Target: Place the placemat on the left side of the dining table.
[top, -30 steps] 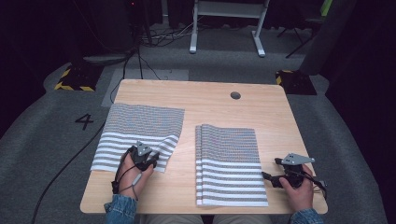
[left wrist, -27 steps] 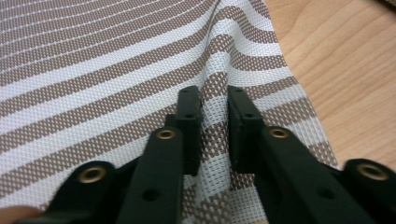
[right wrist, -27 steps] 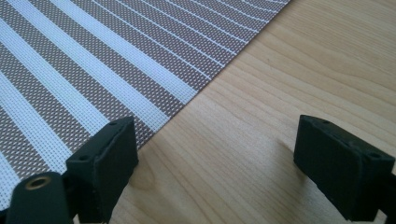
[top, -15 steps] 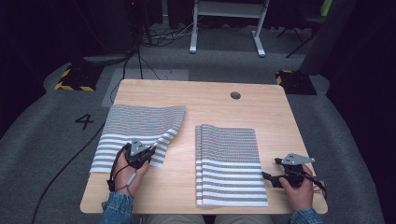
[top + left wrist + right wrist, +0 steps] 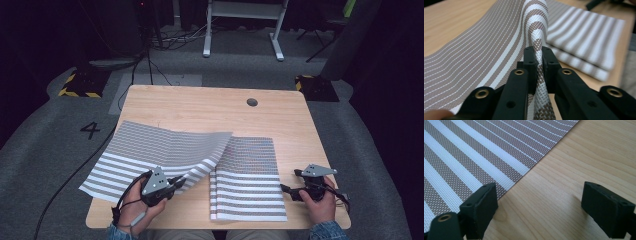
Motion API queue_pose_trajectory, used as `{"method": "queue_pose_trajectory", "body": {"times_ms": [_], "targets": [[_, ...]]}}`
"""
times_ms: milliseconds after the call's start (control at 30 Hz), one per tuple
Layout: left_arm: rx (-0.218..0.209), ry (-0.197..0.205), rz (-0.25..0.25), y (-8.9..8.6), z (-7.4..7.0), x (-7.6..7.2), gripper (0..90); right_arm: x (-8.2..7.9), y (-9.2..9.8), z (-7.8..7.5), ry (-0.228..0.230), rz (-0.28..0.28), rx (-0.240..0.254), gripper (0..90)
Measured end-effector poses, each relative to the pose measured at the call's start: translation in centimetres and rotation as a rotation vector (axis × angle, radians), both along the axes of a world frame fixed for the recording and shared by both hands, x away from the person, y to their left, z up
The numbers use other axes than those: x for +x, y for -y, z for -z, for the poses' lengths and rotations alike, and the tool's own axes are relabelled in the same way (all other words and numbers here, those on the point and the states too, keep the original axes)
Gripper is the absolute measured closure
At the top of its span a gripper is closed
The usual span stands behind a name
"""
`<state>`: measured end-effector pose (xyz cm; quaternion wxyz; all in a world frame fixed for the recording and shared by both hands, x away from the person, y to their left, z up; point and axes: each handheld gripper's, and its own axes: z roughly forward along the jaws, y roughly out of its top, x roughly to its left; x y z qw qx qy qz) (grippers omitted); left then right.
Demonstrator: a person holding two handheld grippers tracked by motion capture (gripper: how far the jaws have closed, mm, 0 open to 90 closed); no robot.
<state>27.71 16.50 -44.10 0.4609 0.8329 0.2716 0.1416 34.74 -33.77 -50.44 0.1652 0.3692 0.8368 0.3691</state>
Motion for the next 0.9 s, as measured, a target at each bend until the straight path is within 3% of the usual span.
{"method": "queue_pose_trajectory", "body": {"times_ms": [100, 167, 200, 233, 333, 400, 467, 500, 533, 567, 600, 633, 767, 900], "targets": [[-0.06, -0.082, 0.085, 0.2, -0.1, -0.8, 71.9, 0.0, 0.0, 0.0, -0.001, 0.0, -0.002, 13.7], [-0.079, -0.102, 0.083, 0.2, 0.0, -1.0, 49.0, 0.0, 0.0, 0.0, 0.0, 0.0, -0.003, 13.7], [-0.085, -0.102, 0.059, 0.3, 0.1, -1.2, 49.0, 0.0, 0.0, 0.0, 0.0, 0.0, -0.003, 13.7], [-0.061, -0.095, -0.028, 0.0, 0.0, -1.3, 33.0, 0.0, 0.0, 0.0, -0.001, -0.002, -0.001, 13.6], [0.015, -0.077, -0.187, -1.1, 0.2, -0.9, 28.0, 0.1, 0.0, 0.0, -0.001, -0.002, 0.0, 13.6], [0.011, -0.088, -0.286, -2.1, 0.4, -0.6, 28.2, 0.1, 0.0, 0.0, -0.002, -0.002, 0.0, 13.6], [0.034, -0.081, -0.395, -3.1, 0.7, -0.2, 28.7, 0.1, 0.0, 0.0, -0.002, -0.002, 0.0, 13.6], [0.034, -0.081, -0.395, -3.1, 0.7, -0.2, 28.8, 0.1, 0.0, 0.0, -0.002, -0.002, 0.0, 13.6], [0.046, -0.086, -0.482, -4.1, 1.1, 0.1, 28.9, 0.1, 0.0, 0.0, -0.002, -0.002, 0.0, 13.6], [0.035, -0.098, -0.523, -4.6, 1.3, 0.2, 28.9, 0.1, 0.0, 0.0, -0.002, -0.002, 0.0, 13.6], [0.035, -0.098, -0.523, -4.6, 1.3, 0.2, 29.0, 0.1, 0.0, 0.0, -0.002, -0.002, 0.0, 13.6], [0.041, -0.116, -0.58, -5.6, 1.8, 0.6, 29.2, 0.0, 0.0, 0.0, -0.001, -0.002, -0.001, 13.6], [0.077, -0.155, -0.683, -7.2, 2.9, 1.0, 29.4, 0.0, 0.0, 0.0, -0.001, -0.002, 0.0, 13.6], [0.09, -0.196, -0.746, -8.7, 3.7, 1.3, 28.9, 0.0, 0.0, 0.0, -0.001, -0.002, -0.001, 13.6]]}}
